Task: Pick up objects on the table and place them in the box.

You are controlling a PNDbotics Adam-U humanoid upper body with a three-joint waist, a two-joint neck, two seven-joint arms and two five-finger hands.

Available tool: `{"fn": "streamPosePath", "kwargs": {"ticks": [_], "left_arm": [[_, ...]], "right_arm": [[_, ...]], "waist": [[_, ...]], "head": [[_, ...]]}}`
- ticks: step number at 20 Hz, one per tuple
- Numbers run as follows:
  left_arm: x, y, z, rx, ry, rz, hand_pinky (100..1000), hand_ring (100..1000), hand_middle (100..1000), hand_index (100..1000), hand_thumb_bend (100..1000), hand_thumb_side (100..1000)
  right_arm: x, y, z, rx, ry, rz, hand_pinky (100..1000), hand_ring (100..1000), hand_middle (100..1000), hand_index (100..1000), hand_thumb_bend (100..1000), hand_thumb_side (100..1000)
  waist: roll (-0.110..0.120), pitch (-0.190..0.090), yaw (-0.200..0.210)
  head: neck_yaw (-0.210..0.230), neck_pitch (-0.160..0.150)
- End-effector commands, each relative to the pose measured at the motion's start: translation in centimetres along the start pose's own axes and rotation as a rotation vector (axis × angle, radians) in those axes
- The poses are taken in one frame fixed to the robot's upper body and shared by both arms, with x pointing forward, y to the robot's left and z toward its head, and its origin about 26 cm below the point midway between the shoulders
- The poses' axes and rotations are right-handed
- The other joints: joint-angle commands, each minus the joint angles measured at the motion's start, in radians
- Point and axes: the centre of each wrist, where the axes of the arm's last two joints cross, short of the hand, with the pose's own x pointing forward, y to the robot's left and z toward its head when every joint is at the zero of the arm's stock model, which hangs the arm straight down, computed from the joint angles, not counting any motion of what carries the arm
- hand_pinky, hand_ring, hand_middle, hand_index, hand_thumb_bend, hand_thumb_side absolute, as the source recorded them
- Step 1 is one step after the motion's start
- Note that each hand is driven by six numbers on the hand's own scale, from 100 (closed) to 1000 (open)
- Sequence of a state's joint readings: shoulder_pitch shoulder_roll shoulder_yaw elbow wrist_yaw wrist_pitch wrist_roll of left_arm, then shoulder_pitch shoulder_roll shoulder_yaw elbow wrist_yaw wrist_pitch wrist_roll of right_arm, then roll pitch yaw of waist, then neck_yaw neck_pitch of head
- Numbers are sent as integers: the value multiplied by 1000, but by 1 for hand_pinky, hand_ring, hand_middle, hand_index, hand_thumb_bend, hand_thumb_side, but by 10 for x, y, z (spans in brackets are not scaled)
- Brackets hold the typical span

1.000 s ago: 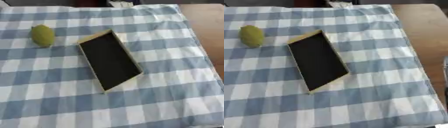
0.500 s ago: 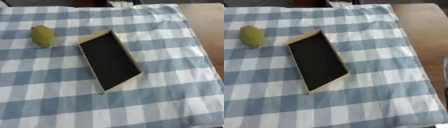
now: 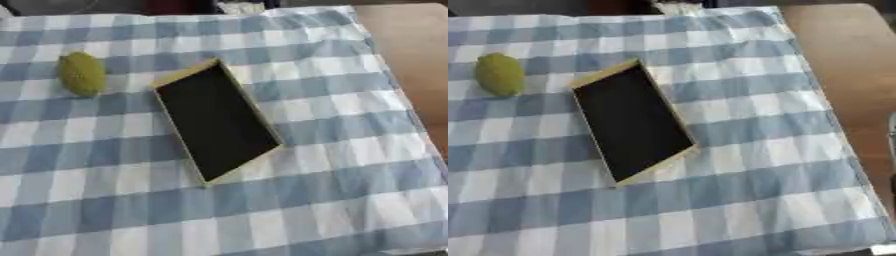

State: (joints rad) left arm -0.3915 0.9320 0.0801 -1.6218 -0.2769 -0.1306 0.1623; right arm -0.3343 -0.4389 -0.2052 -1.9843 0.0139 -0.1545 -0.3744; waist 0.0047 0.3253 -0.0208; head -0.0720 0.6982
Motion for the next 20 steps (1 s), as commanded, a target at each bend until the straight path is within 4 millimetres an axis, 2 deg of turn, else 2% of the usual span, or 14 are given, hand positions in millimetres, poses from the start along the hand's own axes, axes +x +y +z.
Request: {"fn": "streamPosePath", "kwargs": {"ticks": [1,2,3,5,10,11,13,20], "left_arm": [[-4,17,-11,-132,-6,-132,777,741,817,924,419,404],[-3,17,-13,-173,-7,-147,781,744,818,925,420,391],[-2,16,-16,-213,-11,-156,804,761,825,930,440,233],[0,14,-21,-289,-20,-166,833,783,835,935,496,100],[3,7,-28,-476,-18,-190,866,814,840,932,552,100],[3,6,-29,-504,-15,-199,873,821,838,927,624,100],[5,4,-31,-547,-13,-223,876,815,808,928,678,100],[6,-11,-44,-624,-3,-253,890,822,801,918,682,100]], "right_arm": [[8,-2,-9,25,-45,5,791,655,617,673,100,609],[8,-2,-10,27,-47,3,791,655,617,673,100,609],[9,-2,-10,30,-48,1,791,655,617,673,100,609],[9,-1,-10,34,-49,-2,791,655,617,673,100,608],[9,-1,-10,35,-45,-4,791,655,617,672,100,610],[9,-1,-10,35,-44,-4,791,655,617,672,100,609],[8,0,-9,36,-43,-5,791,655,617,672,100,611],[8,0,-8,40,-37,-7,792,655,617,672,100,611]], "waist": [[5,-22,-2],[5,-22,-2],[6,-22,-4],[7,-23,-6],[9,-23,-10],[9,-23,-11],[10,-23,-12],[11,-26,-15]], "head": [[5,3],[6,3],[8,4],[11,4],[16,7],[17,8],[20,9],[30,15]]}}
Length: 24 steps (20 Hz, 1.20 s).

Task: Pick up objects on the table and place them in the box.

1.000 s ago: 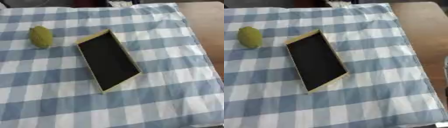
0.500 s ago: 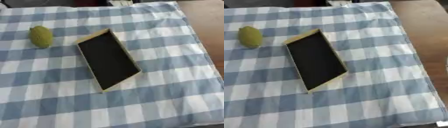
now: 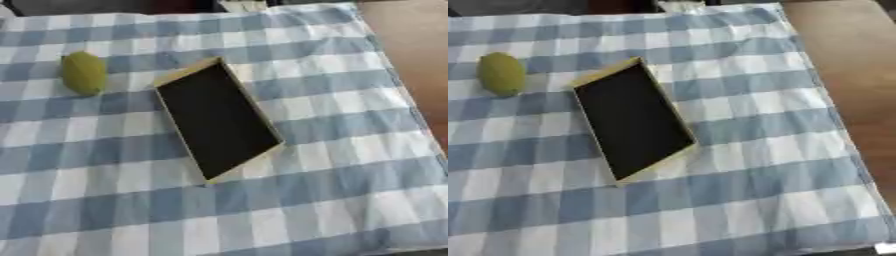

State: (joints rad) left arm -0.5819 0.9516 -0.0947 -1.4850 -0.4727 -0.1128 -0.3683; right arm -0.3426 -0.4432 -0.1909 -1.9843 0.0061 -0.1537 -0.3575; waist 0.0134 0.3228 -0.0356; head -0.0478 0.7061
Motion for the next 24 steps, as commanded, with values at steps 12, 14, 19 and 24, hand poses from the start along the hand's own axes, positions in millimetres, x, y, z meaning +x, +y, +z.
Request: {"fn": "streamPosePath", "kwargs": {"ticks": [12,14,19,24], "left_arm": [[2,-2,-61,-114,1,-17,923,856,848,915,678,100],[5,-3,-71,-123,-11,9,922,854,848,912,680,100],[8,-10,-85,-158,-4,26,929,863,856,919,683,100],[12,-19,-97,-149,18,9,925,859,853,918,688,100]], "right_arm": [[6,-1,-5,21,-24,-5,792,655,617,671,100,614],[6,0,-5,21,-23,-8,792,655,617,671,100,614],[6,0,-4,19,-20,-11,792,655,617,671,100,616],[6,1,-4,17,-16,-15,793,655,617,670,100,617]], "waist": [[-1,-26,-12],[-1,-25,-13],[0,-23,-16],[-2,-21,-20]], "head": [[27,20],[28,19],[32,17],[36,13]]}}
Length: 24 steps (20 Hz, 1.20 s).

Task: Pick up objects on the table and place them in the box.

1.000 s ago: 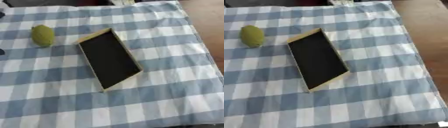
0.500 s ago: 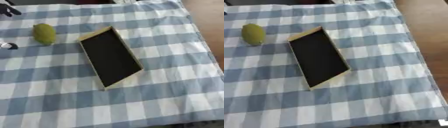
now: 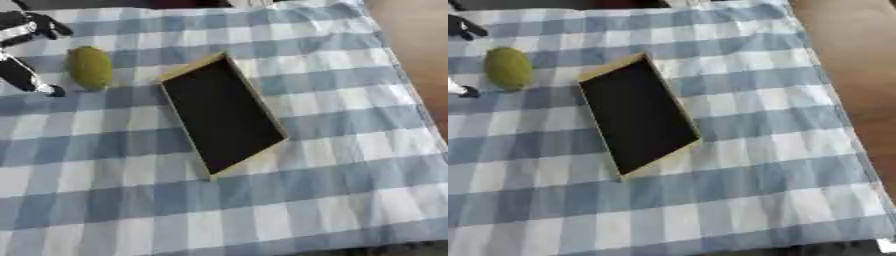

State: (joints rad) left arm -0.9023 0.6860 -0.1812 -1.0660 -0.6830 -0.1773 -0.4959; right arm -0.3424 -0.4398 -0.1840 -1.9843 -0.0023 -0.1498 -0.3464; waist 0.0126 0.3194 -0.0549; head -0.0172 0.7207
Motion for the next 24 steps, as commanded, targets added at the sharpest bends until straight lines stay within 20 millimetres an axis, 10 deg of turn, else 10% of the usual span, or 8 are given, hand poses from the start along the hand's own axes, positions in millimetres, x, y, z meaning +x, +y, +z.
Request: {"fn": "streamPosePath", "kwargs": {"ticks": [1,19,24], "left_arm": [[-1,11,-3,35,22,-15,925,859,854,918,689,100],[13,7,-37,137,76,79,883,819,838,904,685,100],[13,5,-41,120,64,108,714,685,755,830,550,100]], "right_arm": [[6,-1,-5,3,-25,-4,793,655,617,670,100,617],[7,5,-6,10,-26,-34,794,656,616,670,100,622],[7,5,-6,12,-24,-39,795,656,616,670,100,624]], "waist": [[-1,-17,-1],[-11,0,-25],[-10,5,-30]], "head": [[6,-2],[35,-23],[37,-23]]}}
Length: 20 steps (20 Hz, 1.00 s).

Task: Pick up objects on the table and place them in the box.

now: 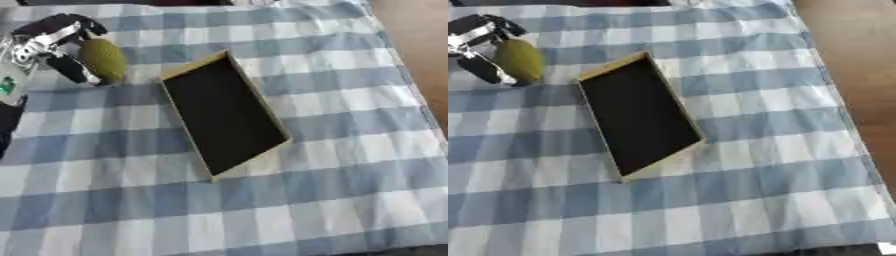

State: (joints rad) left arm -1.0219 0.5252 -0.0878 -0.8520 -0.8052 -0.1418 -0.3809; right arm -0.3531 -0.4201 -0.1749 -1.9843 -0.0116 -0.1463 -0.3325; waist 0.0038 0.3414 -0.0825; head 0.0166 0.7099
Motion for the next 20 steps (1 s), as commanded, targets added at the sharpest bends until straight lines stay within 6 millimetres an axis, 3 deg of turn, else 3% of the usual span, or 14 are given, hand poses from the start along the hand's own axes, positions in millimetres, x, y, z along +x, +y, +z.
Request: {"fn": "streamPosePath", "kwargs": {"ticks": [1,5,9,14,20], "left_arm": [[-1,17,2,41,1,0,670,638,727,804,525,100],[1,20,3,145,31,-42,482,468,551,637,481,100],[4,23,4,224,13,-72,487,464,555,640,475,100],[16,45,15,283,-59,-69,428,398,509,583,452,100],[54,70,37,399,-234,-171,440,406,508,587,473,100]], "right_arm": [[7,0,-6,5,-30,-9,795,656,616,670,100,624],[6,0,-6,6,-29,-9,795,657,616,670,100,625],[6,-1,-5,8,-27,-7,795,657,615,670,100,626],[6,-2,-4,8,-24,-2,795,657,615,670,100,626],[5,-3,-4,2,-24,6,796,657,615,671,100,630]], "waist": [[-1,-17,-2],[-1,-17,-1],[-2,-18,1],[-1,-21,4],[-1,-22,11]], "head": [[3,-12],[5,-10],[4,-7],[1,-3],[-4,-4]]}}
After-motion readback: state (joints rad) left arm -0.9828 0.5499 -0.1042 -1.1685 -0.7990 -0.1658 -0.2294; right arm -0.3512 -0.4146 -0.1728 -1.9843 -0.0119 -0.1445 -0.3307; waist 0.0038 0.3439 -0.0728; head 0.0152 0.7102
